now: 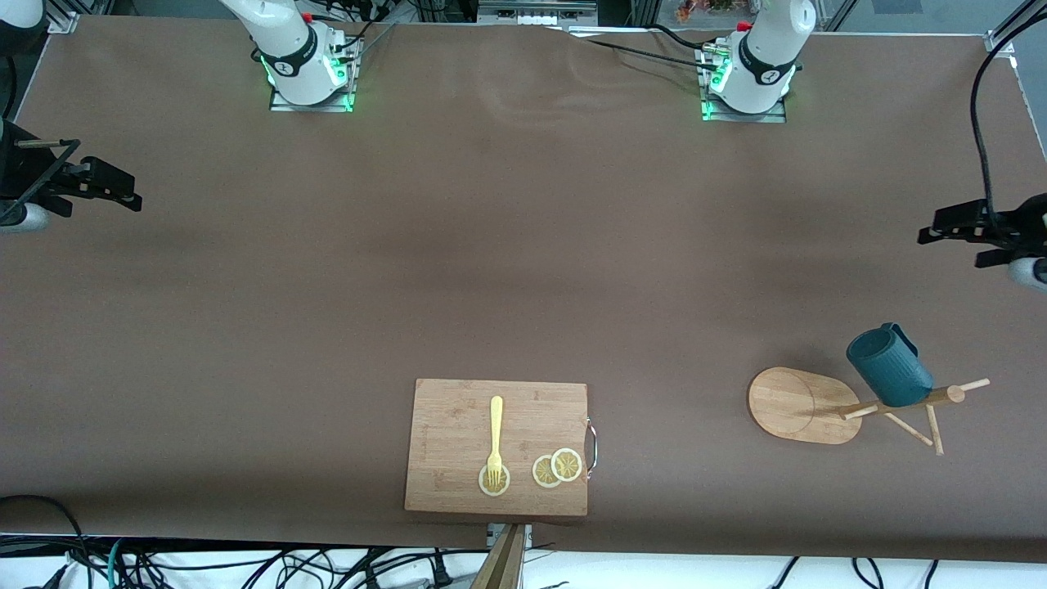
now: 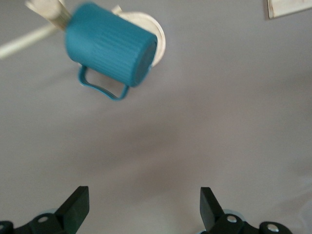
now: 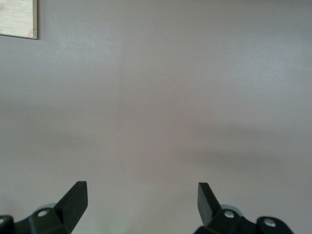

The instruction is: Pass cup and hang on rack

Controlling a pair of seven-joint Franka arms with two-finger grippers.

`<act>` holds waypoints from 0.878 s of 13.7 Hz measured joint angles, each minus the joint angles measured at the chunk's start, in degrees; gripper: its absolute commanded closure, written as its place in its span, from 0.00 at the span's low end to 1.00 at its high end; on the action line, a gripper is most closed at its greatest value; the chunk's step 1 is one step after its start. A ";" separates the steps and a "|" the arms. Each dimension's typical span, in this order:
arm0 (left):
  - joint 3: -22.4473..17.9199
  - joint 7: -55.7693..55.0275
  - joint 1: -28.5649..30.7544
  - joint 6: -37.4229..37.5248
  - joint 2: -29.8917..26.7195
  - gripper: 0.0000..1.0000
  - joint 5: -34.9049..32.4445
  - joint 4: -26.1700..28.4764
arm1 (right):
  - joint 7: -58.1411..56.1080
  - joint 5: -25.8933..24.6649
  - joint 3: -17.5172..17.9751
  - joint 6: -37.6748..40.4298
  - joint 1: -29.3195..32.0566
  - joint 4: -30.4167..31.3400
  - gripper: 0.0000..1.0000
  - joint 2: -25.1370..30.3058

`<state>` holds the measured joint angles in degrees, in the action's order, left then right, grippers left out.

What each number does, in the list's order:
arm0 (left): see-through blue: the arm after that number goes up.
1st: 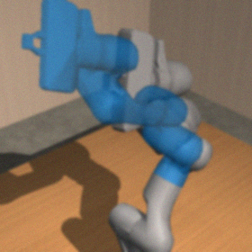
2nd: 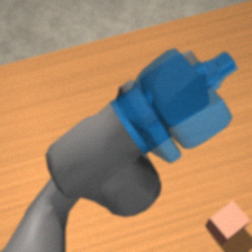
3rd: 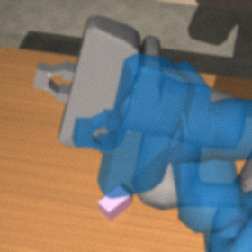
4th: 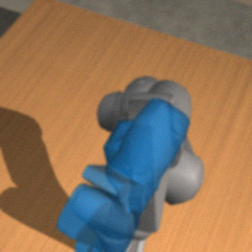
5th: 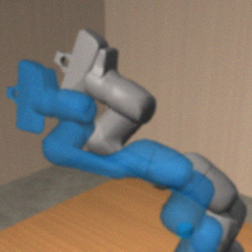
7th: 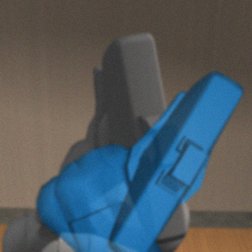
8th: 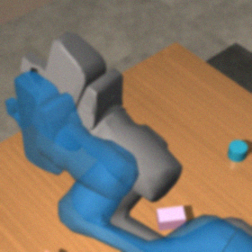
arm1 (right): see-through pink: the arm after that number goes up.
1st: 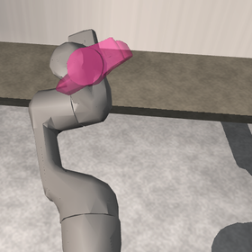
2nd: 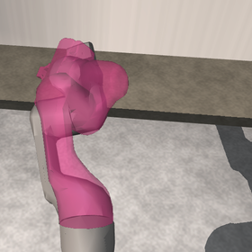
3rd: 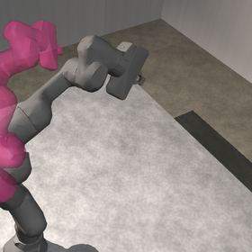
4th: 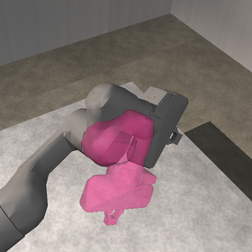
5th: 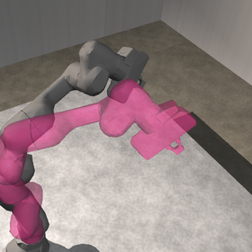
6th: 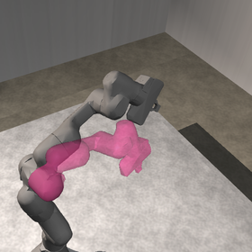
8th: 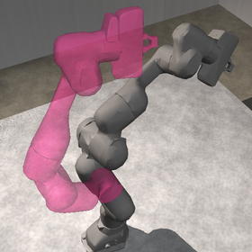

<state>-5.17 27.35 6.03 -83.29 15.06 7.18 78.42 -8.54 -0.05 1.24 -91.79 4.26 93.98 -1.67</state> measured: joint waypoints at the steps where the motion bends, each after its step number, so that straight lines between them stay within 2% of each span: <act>1: 0.02 0.00 0.00 0.01 -0.07 0.00 -1.33 -1.91 | 0.00 0.01 0.00 0.00 0.00 -0.01 0.00 0.00; 4: 1.00 -0.64 -0.25 0.83 -0.37 0.00 -4.58 -5.03 | 0.00 0.06 0.00 0.00 0.00 -0.01 0.00 0.00; 7: 5.11 -11.43 -1.34 1.20 -0.87 0.00 -8.80 -5.29 | 0.00 0.09 0.00 0.00 0.00 -0.01 0.00 0.00; 9: 6.21 -21.69 -3.13 2.86 -2.64 0.00 -9.16 -4.52 | 0.00 0.10 0.00 0.00 0.01 -0.01 0.00 0.00; 12: 6.12 -24.46 -3.33 3.45 -5.22 0.00 -9.17 -1.81 | 0.00 0.11 0.00 0.00 0.01 -0.01 0.00 -0.01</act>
<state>0.96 2.89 2.69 -79.84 9.84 -1.98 76.61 -8.54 0.06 1.23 -91.79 4.26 93.97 -1.68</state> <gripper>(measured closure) 0.000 0.000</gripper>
